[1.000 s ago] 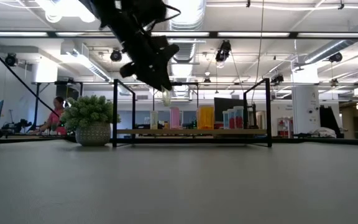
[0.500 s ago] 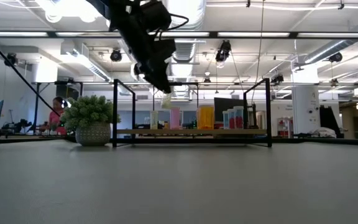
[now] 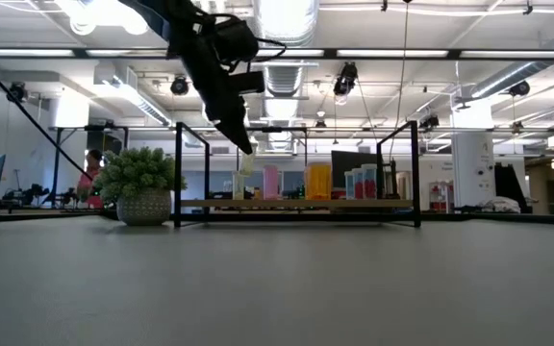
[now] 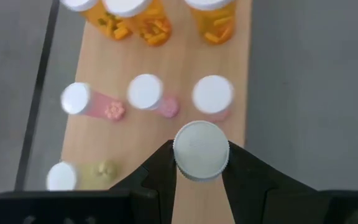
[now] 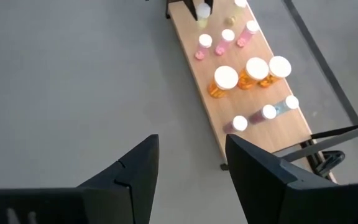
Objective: Pick and place medicine bottles onto shelf by color
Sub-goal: Put the left yellow pill bottle on the shelf aligned with the other yellow pill bottle
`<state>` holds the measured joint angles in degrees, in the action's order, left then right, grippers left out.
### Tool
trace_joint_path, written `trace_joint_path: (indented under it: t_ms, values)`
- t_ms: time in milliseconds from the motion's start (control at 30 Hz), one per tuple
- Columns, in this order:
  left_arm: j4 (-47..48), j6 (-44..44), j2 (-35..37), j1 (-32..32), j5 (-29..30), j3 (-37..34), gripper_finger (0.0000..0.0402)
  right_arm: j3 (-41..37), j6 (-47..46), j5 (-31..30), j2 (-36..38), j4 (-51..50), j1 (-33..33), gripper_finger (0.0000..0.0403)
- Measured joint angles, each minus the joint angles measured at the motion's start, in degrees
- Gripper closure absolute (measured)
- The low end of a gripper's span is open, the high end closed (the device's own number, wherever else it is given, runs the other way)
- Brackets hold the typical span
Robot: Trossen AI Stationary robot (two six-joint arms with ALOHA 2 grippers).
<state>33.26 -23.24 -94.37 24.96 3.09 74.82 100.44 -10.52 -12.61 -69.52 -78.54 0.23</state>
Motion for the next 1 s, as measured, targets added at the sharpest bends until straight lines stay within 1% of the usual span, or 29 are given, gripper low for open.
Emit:
trace_joint_path:
  t_ms: [200, 433, 533, 700, 1000]
  values:
    - [-2.0, -0.1, 0.0, 4.6, -5.4, -0.2, 0.0309, 0.0, 0.0, -1.1, 0.0, 0.0, 0.0, 0.0225]
    - [-2.8, -1.3, -0.8, 5.8, -8.3, -0.2, 0.0309, 0.0, -1.5, -1.1, 0.0, 0.0, 0.0, 0.0225]
    - [-2.8, -2.8, -2.6, 5.8, -8.6, -0.2, 0.0309, 0.0, -1.5, -2.5, 0.0, 0.0, 0.0, 0.0225]
    - [-3.0, -3.0, -3.8, 6.4, -8.5, -0.2, 0.0309, 0.0, -1.5, -8.7, 0.0, 0.0, 0.0, 0.0225]
    - [-2.8, -4.7, -3.9, 8.8, -8.4, -0.2, 0.0309, 0.0, -1.4, -8.9, 0.0, 0.0, 0.0, 0.0225]
